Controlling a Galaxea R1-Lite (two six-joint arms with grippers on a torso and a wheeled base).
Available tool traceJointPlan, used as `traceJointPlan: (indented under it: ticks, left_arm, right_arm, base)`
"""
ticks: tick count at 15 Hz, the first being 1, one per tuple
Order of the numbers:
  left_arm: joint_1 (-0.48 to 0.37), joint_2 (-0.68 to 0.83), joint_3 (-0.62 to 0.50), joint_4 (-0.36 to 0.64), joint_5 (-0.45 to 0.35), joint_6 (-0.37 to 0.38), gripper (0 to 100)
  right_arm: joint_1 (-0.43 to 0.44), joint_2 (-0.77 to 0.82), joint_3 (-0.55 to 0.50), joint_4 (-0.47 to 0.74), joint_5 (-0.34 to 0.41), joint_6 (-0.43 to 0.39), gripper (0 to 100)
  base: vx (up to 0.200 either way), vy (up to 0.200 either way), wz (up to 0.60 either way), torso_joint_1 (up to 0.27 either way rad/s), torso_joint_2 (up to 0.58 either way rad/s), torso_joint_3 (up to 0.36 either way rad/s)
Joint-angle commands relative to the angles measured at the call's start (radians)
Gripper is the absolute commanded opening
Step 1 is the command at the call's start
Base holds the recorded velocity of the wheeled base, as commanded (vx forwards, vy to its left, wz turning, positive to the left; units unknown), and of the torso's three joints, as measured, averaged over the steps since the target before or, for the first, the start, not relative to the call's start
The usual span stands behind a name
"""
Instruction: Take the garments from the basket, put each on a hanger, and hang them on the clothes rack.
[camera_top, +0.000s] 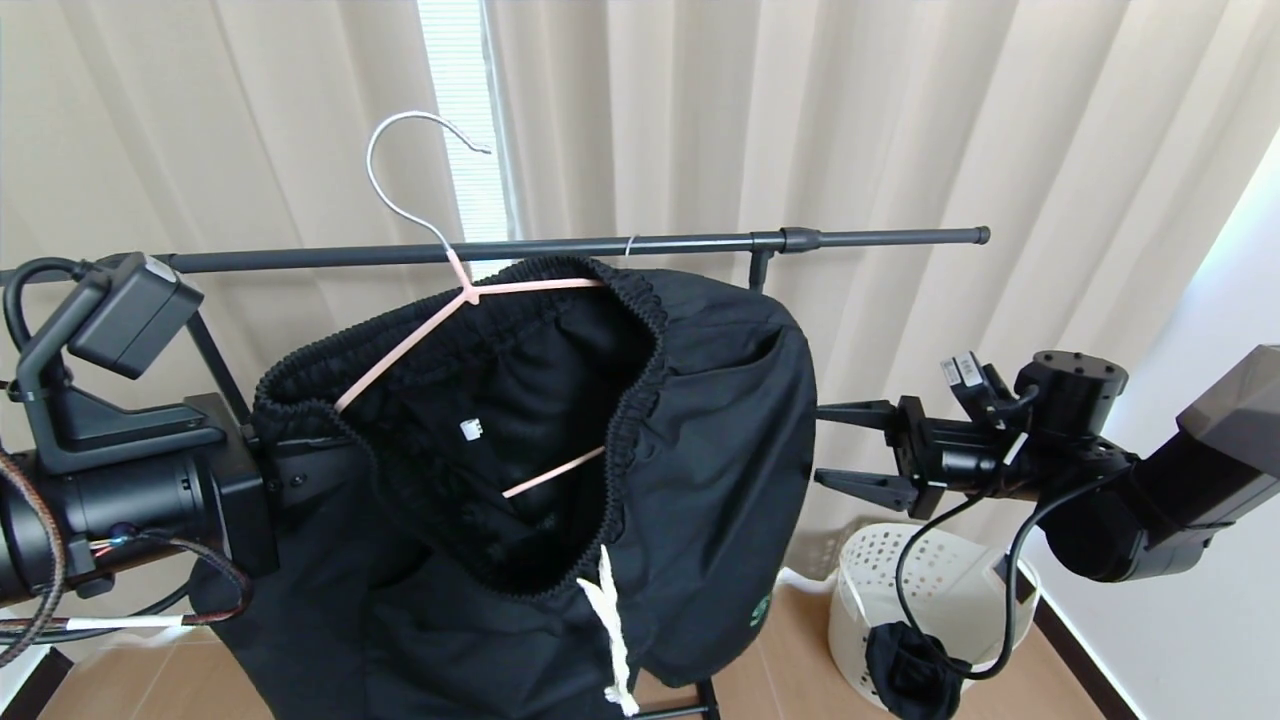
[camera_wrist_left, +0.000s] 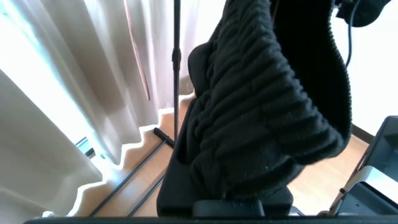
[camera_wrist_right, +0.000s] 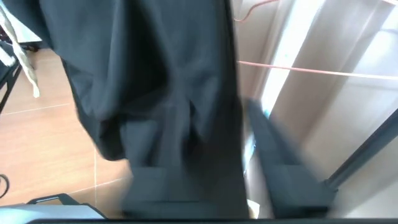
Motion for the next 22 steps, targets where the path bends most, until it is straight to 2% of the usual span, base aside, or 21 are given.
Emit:
traceJointPlan:
  ticks: [1, 3, 4, 5, 6, 8, 9, 12, 13, 14, 16, 20, 22]
  left_arm:
    - [0.048, 0.003, 0.004, 0.001, 0.0, 0.0, 0]
    - [0.065, 0.005, 0.007, 0.001, 0.0, 0.0, 0]
    - [0.088, 0.016, 0.013, 0.001, 0.003, 0.002, 0]
    - [0.116, 0.022, 0.018, 0.001, 0.003, 0.008, 0]
    - [0.132, 0.025, 0.018, 0.002, 0.003, 0.008, 0]
    - [0.162, 0.037, 0.019, 0.002, 0.004, 0.011, 0]
    - [0.162, 0.04, 0.018, 0.002, 0.004, 0.013, 0]
    - [0.149, 0.08, 0.013, 0.002, 0.02, 0.013, 0]
    - [0.122, 0.103, 0.006, 0.001, 0.073, 0.014, 0]
    - [0.1, 0.123, -0.008, 0.001, 0.122, 0.016, 0]
    - [0.046, 0.158, -0.019, -0.001, 0.175, 0.014, 0]
    - [-0.029, 0.226, -0.027, 0.001, 0.213, 0.017, 0]
    - [-0.046, 0.306, -0.008, 0.001, 0.296, 0.02, 0]
  right_arm:
    - [0.002, -0.005, 0.007, -0.003, 0.001, -0.025, 100]
    - [0.011, -0.02, 0.008, -0.001, -0.004, -0.025, 100]
    - [0.02, -0.049, 0.042, -0.003, -0.022, -0.047, 100]
    - [0.031, -0.072, 0.056, -0.001, -0.043, -0.137, 100]
    - [0.051, -0.092, 0.062, -0.001, -0.086, -0.151, 100]
    - [0.126, -0.164, 0.096, 0.002, -0.267, -0.151, 100]
    - [0.148, -0.178, 0.102, 0.0, -0.307, -0.151, 100]
    - [0.272, -0.253, 0.105, 0.011, -0.602, -0.122, 100]
    - [0.326, -0.264, 0.091, 0.011, -0.72, -0.094, 100]
    - [0.349, -0.264, 0.074, 0.011, -0.772, -0.08, 100]
    - [0.356, -0.261, 0.047, 0.014, -0.829, -0.065, 100]
    - [0.356, -0.256, 0.041, 0.033, -0.832, -0.065, 100]
    - [0.356, -0.256, 0.042, 0.034, -0.832, -0.067, 100]
  base:
    - [0.0, 0.0, 0.0, 0.0, 0.0, 0.0]
    - [0.0, 0.0, 0.0, 0.0, 0.0, 0.0]
    - [0.0, 0.0, 0.0, 0.0, 0.0, 0.0]
    - [0.0, 0.0, 0.0, 0.0, 0.0, 0.0]
    - [0.0, 0.0, 0.0, 0.0, 0.0, 0.0]
    - [0.0, 0.0, 0.0, 0.0, 0.0, 0.0]
    - [0.0, 0.0, 0.0, 0.0, 0.0, 0.0]
    - [0.0, 0.0, 0.0, 0.0, 0.0, 0.0]
    - [0.0, 0.0, 0.0, 0.0, 0.0, 0.0]
    - [0.0, 0.0, 0.0, 0.0, 0.0, 0.0]
    - [0.0, 0.0, 0.0, 0.0, 0.0, 0.0]
    - [0.0, 0.0, 0.0, 0.0, 0.0, 0.0]
    - [0.0, 0.0, 0.0, 0.0, 0.0, 0.0]
